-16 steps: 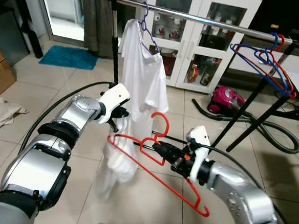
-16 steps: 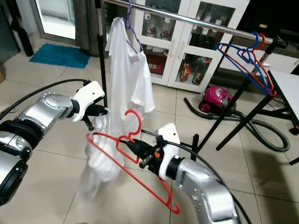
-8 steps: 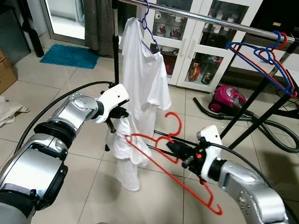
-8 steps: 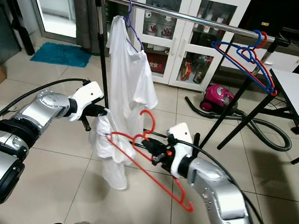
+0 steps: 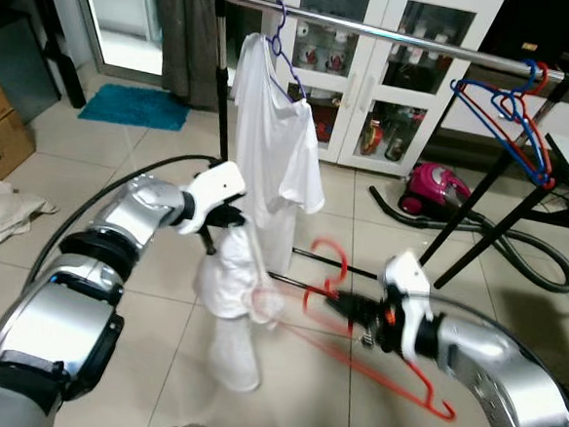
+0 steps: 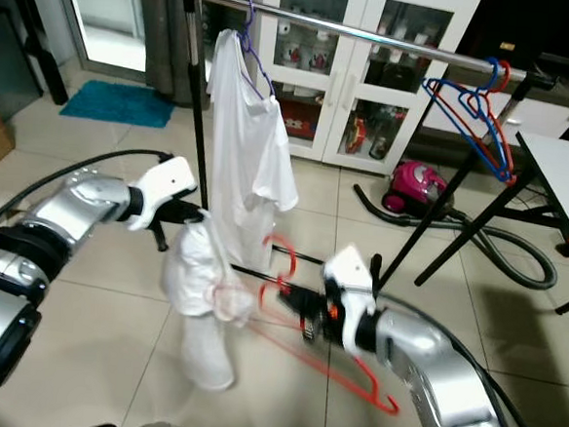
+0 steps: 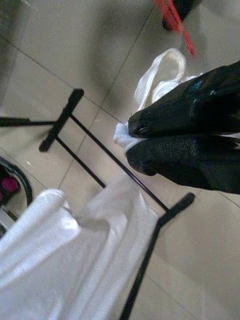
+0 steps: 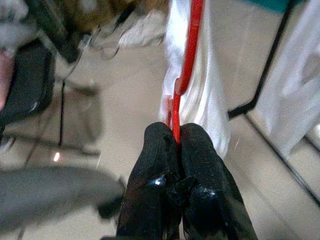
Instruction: Hang hanger
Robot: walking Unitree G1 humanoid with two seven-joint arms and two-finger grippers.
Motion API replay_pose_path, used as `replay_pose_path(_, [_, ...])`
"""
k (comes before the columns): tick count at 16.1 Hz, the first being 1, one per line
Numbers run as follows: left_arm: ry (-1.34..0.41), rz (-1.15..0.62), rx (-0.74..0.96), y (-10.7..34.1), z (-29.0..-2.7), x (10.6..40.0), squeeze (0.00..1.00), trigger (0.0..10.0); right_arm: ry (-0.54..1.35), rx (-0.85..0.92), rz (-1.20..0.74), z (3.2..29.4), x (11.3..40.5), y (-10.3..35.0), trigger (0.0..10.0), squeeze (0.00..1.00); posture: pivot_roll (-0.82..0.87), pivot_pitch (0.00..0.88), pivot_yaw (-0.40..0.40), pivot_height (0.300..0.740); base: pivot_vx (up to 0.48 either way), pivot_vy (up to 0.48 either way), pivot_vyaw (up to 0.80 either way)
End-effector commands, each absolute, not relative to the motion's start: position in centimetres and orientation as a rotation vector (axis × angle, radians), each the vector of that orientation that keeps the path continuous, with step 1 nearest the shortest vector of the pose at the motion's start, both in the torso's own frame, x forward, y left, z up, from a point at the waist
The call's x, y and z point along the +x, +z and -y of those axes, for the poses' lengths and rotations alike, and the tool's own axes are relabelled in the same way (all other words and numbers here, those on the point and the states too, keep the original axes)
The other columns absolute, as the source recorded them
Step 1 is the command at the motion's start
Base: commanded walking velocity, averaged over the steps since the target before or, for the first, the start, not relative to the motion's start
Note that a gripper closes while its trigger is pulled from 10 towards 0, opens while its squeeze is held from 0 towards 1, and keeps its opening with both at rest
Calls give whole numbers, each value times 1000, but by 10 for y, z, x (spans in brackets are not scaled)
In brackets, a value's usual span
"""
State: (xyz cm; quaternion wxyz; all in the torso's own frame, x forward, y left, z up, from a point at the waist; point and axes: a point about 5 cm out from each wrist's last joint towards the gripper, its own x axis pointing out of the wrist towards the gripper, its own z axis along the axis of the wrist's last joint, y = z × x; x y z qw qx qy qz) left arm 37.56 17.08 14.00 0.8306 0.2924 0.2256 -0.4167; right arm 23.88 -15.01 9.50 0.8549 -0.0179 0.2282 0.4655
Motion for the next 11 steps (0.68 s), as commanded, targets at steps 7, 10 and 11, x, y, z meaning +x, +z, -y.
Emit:
replay_pose_path(7, [-923,-430,615,149,-164,378,0,10000,836,-17,-435,164,253,101,10000,0,114,31,-31,740,0,0,0])
replay_pose_path(10, [-898,-432,618,150,-163,380,0,10000,863,20,-431,150,250,98,10000,0,117,38,-31,740,0,0,0])
replay_pose_path(11, [-893,-435,620,149,-163,380,0,10000,864,28,-427,148,250,98,10000,0,117,39,-31,740,0,0,0])
